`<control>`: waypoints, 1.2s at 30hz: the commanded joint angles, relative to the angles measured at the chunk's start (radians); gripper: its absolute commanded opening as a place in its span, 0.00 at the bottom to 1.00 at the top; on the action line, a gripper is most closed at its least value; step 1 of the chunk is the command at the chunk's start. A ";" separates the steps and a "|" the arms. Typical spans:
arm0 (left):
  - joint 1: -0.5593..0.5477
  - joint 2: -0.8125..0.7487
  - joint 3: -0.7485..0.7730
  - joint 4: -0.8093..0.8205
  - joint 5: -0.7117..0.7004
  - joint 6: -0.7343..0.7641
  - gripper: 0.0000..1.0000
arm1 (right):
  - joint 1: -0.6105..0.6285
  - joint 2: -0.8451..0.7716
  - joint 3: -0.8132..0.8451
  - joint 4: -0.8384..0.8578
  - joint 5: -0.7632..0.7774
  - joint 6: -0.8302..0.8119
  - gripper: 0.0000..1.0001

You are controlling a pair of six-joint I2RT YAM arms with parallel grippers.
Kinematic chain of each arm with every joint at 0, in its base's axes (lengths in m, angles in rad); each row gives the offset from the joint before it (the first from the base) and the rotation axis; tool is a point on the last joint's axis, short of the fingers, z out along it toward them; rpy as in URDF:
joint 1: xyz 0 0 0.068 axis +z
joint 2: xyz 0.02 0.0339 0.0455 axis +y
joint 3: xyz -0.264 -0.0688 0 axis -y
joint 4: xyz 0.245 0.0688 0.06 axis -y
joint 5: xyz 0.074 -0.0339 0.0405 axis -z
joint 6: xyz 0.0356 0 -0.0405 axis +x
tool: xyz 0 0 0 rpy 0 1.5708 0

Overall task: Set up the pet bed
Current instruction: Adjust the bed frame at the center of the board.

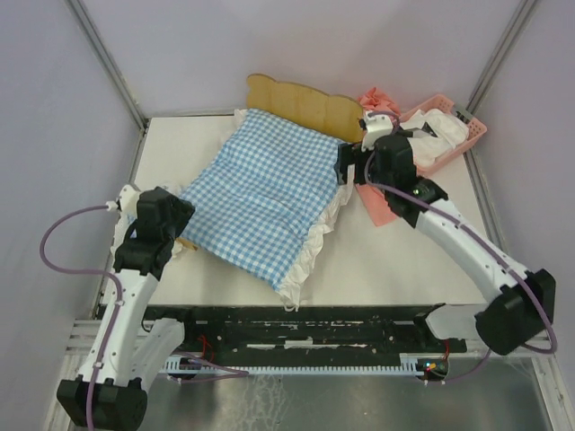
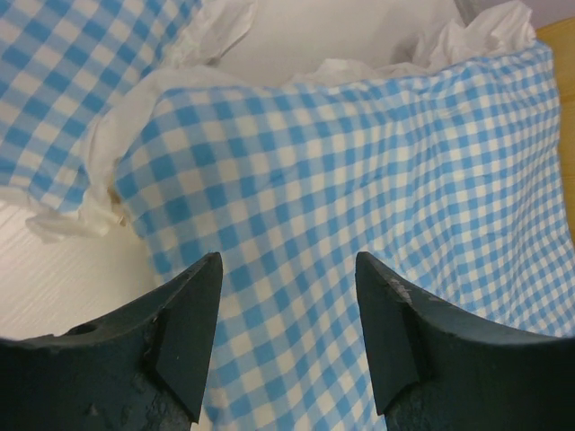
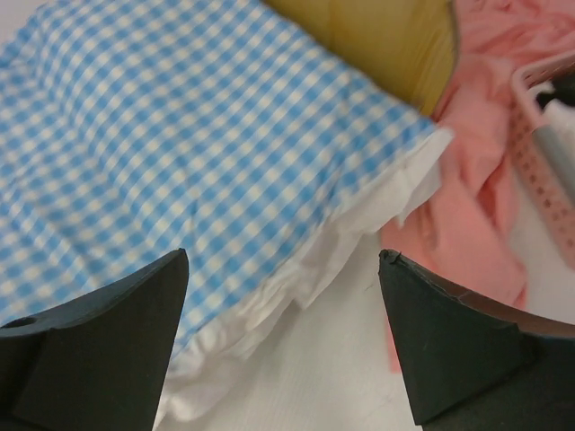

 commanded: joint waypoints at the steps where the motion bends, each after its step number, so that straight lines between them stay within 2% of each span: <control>1: 0.001 -0.104 -0.106 -0.082 -0.037 -0.128 0.65 | -0.149 0.198 0.219 -0.021 -0.135 -0.215 0.91; 6: 0.000 -0.146 -0.144 -0.129 -0.059 -0.162 0.56 | -0.268 0.481 0.503 -0.068 -0.229 -0.246 0.87; 11: 0.000 -0.206 -0.208 -0.139 -0.043 -0.237 0.50 | -0.337 0.691 0.670 -0.049 -0.354 -0.311 0.94; 14: 0.001 -0.221 -0.233 -0.137 -0.005 -0.260 0.47 | -0.358 0.786 0.774 -0.043 -0.412 -0.331 0.94; 18: -0.001 -0.207 -0.291 -0.108 0.050 -0.285 0.40 | -0.371 0.907 0.890 -0.040 -0.596 -0.330 0.81; 19: -0.001 -0.203 -0.310 -0.091 0.053 -0.288 0.38 | -0.371 0.932 0.912 -0.037 -0.609 -0.325 0.75; 22: -0.002 -0.190 -0.357 -0.012 0.066 -0.293 0.36 | -0.374 0.985 0.954 -0.054 -0.631 -0.305 0.46; 25: -0.002 -0.154 -0.382 0.050 0.036 -0.301 0.35 | -0.375 0.959 0.902 -0.031 -0.626 -0.280 0.25; 28: -0.001 -0.113 -0.375 0.095 0.010 -0.283 0.36 | -0.375 0.881 0.784 0.016 -0.603 -0.250 0.15; 31: -0.002 -0.085 -0.364 0.135 -0.001 -0.263 0.35 | -0.375 0.785 0.635 0.048 -0.549 -0.214 0.10; 36: -0.002 -0.033 -0.375 0.182 0.023 -0.258 0.35 | -0.377 0.622 0.427 0.060 -0.438 -0.171 0.08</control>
